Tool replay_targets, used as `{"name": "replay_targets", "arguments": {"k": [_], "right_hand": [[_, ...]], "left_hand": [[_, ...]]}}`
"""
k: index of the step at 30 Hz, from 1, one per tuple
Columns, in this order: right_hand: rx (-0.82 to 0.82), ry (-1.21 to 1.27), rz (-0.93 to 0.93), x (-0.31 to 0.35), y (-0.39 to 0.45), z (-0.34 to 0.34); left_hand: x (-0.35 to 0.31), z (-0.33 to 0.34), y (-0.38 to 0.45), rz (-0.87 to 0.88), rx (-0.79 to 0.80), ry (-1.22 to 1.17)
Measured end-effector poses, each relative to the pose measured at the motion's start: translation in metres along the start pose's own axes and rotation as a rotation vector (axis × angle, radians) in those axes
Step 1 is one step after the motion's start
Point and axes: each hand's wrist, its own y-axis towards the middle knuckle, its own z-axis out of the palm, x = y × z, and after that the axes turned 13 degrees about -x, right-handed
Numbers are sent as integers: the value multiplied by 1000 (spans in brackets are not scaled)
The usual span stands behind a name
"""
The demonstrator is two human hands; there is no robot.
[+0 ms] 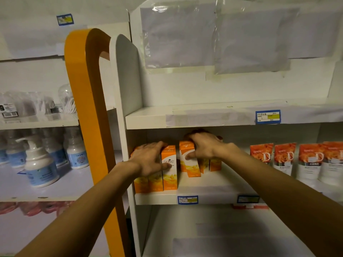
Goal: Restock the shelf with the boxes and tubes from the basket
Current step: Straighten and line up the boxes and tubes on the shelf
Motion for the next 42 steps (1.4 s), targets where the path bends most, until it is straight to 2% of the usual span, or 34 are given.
{"name": "replay_targets", "arguments": {"k": [9, 17, 22, 25, 32, 38, 42], "right_hand": [[-72, 97, 66, -18, -17, -8], [-2, 167, 78, -23, -12, -13], [-35, 389, 204, -29, -5, -7], [-73, 485, 260, -27, 2, 0], [-43, 552, 330, -13, 21, 22], [61, 424, 271, -11, 28, 23], [88, 318, 249, -15, 31, 16]], "left_hand": [[1, 1, 2, -3, 0, -4], [-1, -6, 5, -62, 53, -101], [-3, -10, 12, -72, 73, -80], [-1, -14, 12, -57, 54, -64], [5, -9, 8, -20, -51, -119], [8, -5, 10, -4, -108, -133], [9, -5, 9, -7, -88, -126]]}}
